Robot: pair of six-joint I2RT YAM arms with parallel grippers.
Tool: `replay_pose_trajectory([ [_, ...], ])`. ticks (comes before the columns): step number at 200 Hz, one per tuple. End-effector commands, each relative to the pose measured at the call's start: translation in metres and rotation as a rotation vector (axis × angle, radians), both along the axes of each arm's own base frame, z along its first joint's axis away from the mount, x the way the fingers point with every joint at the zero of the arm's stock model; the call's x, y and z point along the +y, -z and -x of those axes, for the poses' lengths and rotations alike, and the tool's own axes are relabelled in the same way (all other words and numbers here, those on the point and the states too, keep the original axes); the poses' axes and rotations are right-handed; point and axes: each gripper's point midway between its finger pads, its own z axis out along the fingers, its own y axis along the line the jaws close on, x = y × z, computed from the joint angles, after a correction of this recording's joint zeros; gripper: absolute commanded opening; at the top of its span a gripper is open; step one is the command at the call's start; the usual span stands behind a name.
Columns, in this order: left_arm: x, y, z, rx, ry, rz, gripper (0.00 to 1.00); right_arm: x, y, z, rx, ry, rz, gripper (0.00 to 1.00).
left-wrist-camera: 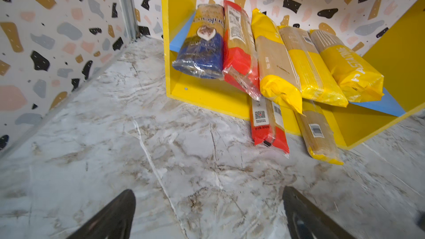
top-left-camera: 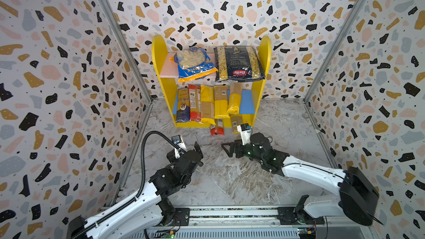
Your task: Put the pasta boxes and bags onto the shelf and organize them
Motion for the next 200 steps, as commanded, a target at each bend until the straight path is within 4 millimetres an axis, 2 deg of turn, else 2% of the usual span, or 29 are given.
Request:
replay_pose_trajectory([
  [1,-0.001,-0.033,-0.017,-0.117,-0.068,-0.045,0.99,-0.064,0.012,0.009,-0.038,0.146,0.179,0.99],
  [24,-0.015,-0.039,-0.033,-0.117,-0.068,-0.143,1.00,-0.118,-0.001,0.015,-0.101,0.304,0.214,0.99],
  [59,-0.019,-0.035,-0.051,-0.081,-0.121,-0.428,0.99,-0.183,-0.007,0.015,-0.154,0.490,0.257,0.99],
  [65,-0.019,-0.033,-0.053,-0.087,-0.129,-0.441,0.99,-0.191,-0.007,0.014,-0.175,0.515,0.274,0.99],
  [87,-0.015,-0.023,-0.052,-0.138,-0.121,-0.443,0.99,-0.193,-0.012,0.013,-0.278,0.500,0.288,0.99],
  [111,0.010,-0.011,-0.056,-0.173,-0.134,-0.378,1.00,-0.196,-0.016,0.005,-0.337,0.534,0.316,0.99],
  [138,0.055,0.001,-0.062,-0.205,-0.207,-0.321,1.00,-0.197,-0.018,-0.017,-0.455,0.581,0.424,0.99],
  [174,0.103,0.016,-0.073,-0.211,-0.314,-0.326,0.99,-0.232,-0.014,-0.051,-0.437,0.786,0.429,0.99],
  [200,0.118,0.032,-0.076,-0.179,-0.380,-0.366,1.00,-0.264,-0.003,-0.072,-0.433,0.839,0.362,0.99],
])
